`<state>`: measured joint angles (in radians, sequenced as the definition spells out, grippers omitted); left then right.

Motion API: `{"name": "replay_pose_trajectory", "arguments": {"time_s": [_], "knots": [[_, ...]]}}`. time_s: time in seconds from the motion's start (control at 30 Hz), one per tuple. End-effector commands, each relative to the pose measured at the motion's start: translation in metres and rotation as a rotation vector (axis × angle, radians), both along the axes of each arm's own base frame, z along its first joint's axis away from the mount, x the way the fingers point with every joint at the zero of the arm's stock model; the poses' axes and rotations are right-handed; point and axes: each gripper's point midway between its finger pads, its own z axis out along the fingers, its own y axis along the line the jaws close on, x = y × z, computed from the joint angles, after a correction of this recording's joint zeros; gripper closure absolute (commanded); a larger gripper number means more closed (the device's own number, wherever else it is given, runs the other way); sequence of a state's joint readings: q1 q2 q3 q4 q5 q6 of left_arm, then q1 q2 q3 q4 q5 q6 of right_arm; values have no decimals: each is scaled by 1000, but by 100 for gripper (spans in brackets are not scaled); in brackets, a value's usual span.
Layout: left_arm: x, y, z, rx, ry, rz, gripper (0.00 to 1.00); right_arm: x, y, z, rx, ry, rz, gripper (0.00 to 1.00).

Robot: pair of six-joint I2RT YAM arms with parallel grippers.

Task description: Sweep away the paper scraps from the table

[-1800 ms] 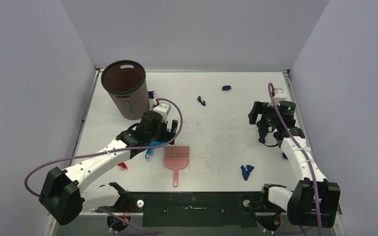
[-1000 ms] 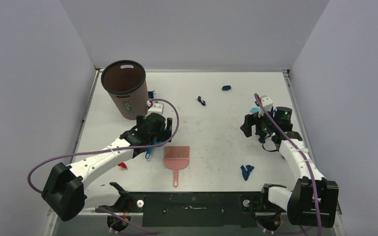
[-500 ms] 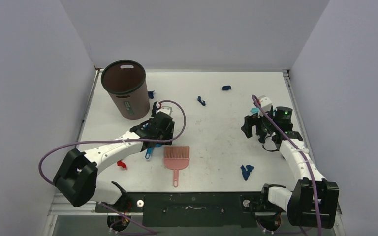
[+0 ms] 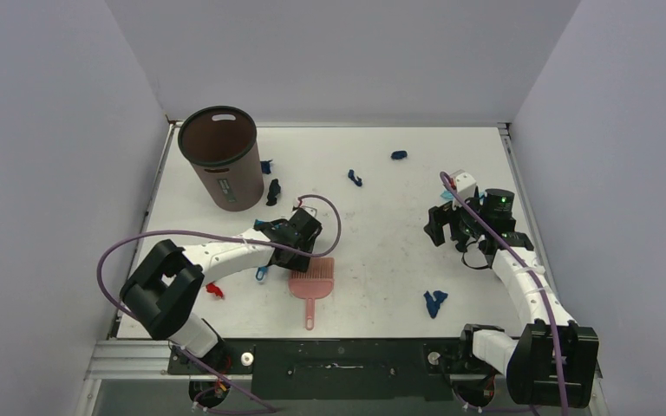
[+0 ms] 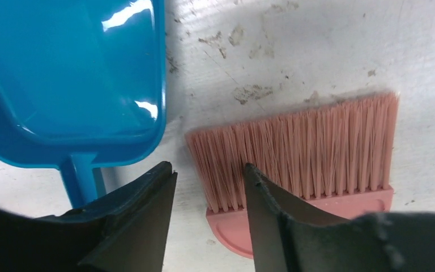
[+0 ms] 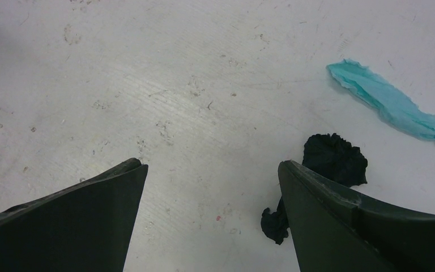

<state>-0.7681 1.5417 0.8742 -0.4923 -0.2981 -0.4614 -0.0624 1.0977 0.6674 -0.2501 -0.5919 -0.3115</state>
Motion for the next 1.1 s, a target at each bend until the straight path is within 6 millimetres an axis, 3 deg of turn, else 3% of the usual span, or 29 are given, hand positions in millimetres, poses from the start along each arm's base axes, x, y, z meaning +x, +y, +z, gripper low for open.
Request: {"name": "replay_pose_trajectory", "arguments": {"time_s": [0.0, 0.4, 0.63, 0.7, 0.83, 1.07], "knots": [[4, -19, 8, -41, 5, -32, 57, 10, 4, 22, -15, -73, 40, 10], [2, -24, -1, 7, 34, -49, 65, 9, 3, 21, -21, -73, 42, 10], [4, -27, 2, -6, 30, -57, 95, 7, 4, 21, -21, -71, 46, 10], [5, -28, 4, -9, 23, -58, 99, 7, 4, 20, -19, -68, 45, 10], [10, -31, 18, -40, -14, -52, 100, 7, 4, 19, -16, -61, 48, 10], [17, -37, 58, -231, -121, 55, 100, 4, 14, 19, 30, -43, 80, 10]]}}
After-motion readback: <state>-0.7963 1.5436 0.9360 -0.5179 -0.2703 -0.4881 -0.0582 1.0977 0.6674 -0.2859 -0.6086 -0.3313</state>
